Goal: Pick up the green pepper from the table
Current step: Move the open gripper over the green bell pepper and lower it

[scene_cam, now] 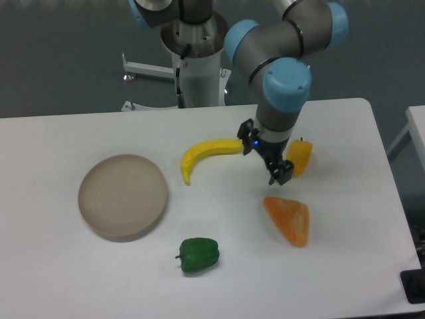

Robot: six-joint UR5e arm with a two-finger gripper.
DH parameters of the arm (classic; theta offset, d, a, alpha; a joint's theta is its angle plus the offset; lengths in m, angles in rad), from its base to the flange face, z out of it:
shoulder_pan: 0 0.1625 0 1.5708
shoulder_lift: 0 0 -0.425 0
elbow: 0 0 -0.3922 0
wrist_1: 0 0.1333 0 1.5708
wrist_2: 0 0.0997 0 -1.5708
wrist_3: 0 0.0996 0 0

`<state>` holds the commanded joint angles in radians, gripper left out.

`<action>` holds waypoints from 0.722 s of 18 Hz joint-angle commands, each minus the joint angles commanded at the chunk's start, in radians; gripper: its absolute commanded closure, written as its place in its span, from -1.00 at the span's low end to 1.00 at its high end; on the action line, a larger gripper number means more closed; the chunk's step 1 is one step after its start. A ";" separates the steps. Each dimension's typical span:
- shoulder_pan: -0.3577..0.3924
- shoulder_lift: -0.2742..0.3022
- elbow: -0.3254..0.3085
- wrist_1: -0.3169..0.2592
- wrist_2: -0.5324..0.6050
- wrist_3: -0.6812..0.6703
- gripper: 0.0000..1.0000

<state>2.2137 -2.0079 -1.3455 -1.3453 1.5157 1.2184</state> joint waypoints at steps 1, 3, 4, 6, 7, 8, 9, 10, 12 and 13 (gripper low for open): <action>-0.012 -0.005 0.012 0.003 -0.026 -0.035 -1.00; -0.025 -0.018 0.014 0.072 -0.098 -0.097 -1.00; -0.044 -0.028 0.015 0.099 -0.115 -0.124 -1.00; -0.074 -0.061 0.019 0.159 -0.114 -0.201 -1.00; -0.081 -0.072 0.023 0.166 -0.111 -0.206 -1.00; -0.089 -0.093 0.043 0.166 -0.104 -0.207 -1.00; -0.094 -0.119 0.075 0.164 -0.094 -0.206 -1.00; -0.098 -0.143 0.100 0.164 -0.086 -0.198 -1.00; -0.123 -0.204 0.158 0.175 -0.053 -0.172 -1.00; -0.140 -0.218 0.160 0.178 -0.037 -0.111 -1.00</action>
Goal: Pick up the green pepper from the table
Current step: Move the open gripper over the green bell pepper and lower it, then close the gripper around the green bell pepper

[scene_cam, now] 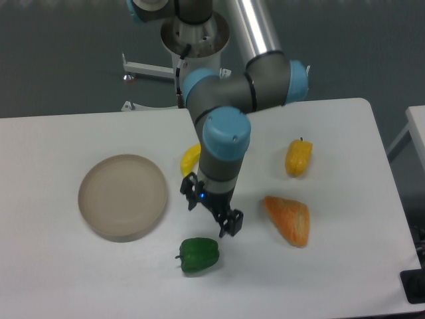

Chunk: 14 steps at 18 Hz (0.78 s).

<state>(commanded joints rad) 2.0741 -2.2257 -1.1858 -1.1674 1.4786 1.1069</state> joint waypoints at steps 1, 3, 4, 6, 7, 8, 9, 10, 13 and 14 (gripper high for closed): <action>-0.005 -0.008 -0.006 0.003 0.002 0.046 -1.00; -0.006 -0.014 -0.015 0.015 0.000 0.123 -1.00; -0.006 -0.014 -0.018 0.020 0.000 0.143 -1.00; -0.006 -0.015 -0.026 0.023 0.000 0.154 -1.00; -0.006 -0.020 -0.029 0.026 0.000 0.154 -1.00; -0.006 -0.026 -0.029 0.037 0.000 0.154 -1.00; -0.008 -0.038 -0.029 0.060 0.000 0.154 -1.00; -0.014 -0.045 -0.029 0.080 0.002 0.152 -1.00; -0.019 -0.061 -0.031 0.109 0.000 0.152 -1.00; -0.022 -0.068 -0.032 0.110 0.000 0.152 -1.00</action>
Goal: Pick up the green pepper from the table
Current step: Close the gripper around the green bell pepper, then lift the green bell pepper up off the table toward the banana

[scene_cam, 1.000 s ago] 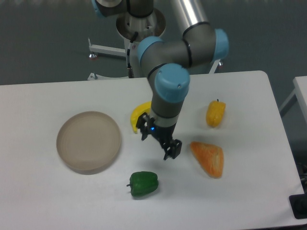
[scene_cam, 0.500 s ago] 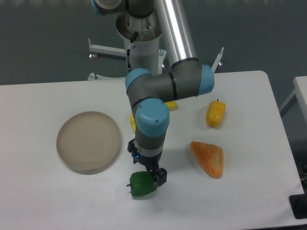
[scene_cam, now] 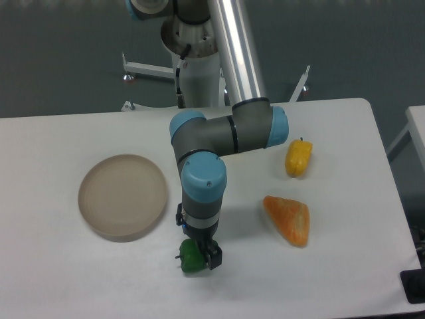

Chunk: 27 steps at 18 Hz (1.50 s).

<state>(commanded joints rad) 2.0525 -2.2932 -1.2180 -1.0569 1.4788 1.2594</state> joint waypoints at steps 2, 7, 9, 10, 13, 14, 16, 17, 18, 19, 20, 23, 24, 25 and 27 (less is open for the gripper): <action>-0.005 -0.003 -0.017 0.000 0.002 -0.002 -1.00; -0.005 -0.006 -0.017 0.009 0.029 0.002 -0.96; -0.005 -0.009 -0.014 0.008 0.037 0.009 -0.19; -0.003 -0.005 -0.012 0.008 0.037 0.009 0.23; 0.011 0.024 -0.024 0.006 0.035 0.012 0.44; 0.018 0.038 -0.028 0.005 0.035 0.011 0.44; 0.032 0.075 -0.034 -0.009 0.034 0.000 0.44; 0.052 0.118 -0.058 -0.024 0.034 -0.002 0.44; 0.060 0.150 -0.075 -0.047 0.032 -0.002 0.43; 0.083 0.203 -0.098 -0.120 0.034 0.000 0.42; 0.107 0.246 -0.112 -0.196 0.034 0.002 0.42; 0.149 0.304 -0.117 -0.302 0.040 0.012 0.40; 0.176 0.319 -0.118 -0.331 0.040 0.014 0.41; 0.195 0.325 -0.118 -0.343 0.040 0.014 0.41; 0.212 0.330 -0.120 -0.351 0.041 0.018 0.40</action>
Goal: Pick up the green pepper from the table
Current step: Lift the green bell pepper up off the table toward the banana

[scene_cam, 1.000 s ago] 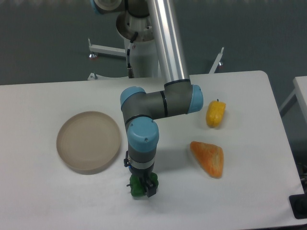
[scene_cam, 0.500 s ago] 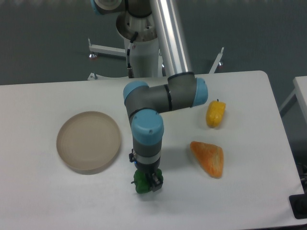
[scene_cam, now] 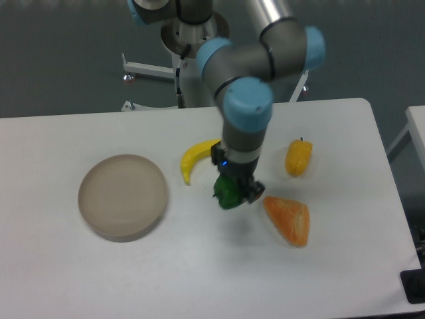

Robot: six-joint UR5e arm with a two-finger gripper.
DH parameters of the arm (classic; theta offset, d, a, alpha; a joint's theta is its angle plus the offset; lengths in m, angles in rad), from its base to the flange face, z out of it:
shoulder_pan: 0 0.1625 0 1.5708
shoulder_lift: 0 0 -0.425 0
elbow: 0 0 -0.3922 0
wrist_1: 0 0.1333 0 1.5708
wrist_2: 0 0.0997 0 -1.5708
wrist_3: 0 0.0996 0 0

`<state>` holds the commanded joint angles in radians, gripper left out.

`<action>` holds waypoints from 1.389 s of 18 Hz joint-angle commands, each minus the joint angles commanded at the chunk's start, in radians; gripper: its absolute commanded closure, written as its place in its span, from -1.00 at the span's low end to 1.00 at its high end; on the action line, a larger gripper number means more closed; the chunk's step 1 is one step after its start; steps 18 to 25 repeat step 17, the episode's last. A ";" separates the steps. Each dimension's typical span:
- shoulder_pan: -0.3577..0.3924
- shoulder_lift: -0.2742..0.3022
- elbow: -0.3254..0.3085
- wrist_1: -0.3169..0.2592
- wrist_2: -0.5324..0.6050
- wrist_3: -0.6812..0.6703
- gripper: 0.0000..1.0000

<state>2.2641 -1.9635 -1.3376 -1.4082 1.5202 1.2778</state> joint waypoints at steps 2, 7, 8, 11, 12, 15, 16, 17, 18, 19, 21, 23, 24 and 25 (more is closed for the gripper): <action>0.020 0.012 -0.012 -0.008 0.005 0.076 0.40; 0.055 0.040 -0.071 -0.002 0.040 0.245 0.39; 0.057 0.048 -0.078 0.000 0.041 0.283 0.38; 0.086 0.063 -0.094 -0.005 0.034 0.367 0.39; 0.088 0.063 -0.094 -0.003 0.029 0.367 0.39; 0.083 0.063 -0.092 -0.003 0.031 0.365 0.40; 0.080 0.063 -0.094 -0.003 0.035 0.367 0.40; 0.081 0.063 -0.092 -0.003 0.032 0.367 0.40; 0.081 0.063 -0.092 -0.003 0.032 0.367 0.40; 0.081 0.063 -0.092 -0.003 0.032 0.367 0.40; 0.081 0.063 -0.092 -0.003 0.032 0.367 0.40; 0.081 0.063 -0.092 -0.003 0.032 0.367 0.40; 0.081 0.063 -0.092 -0.003 0.032 0.367 0.40; 0.081 0.063 -0.092 -0.003 0.032 0.367 0.40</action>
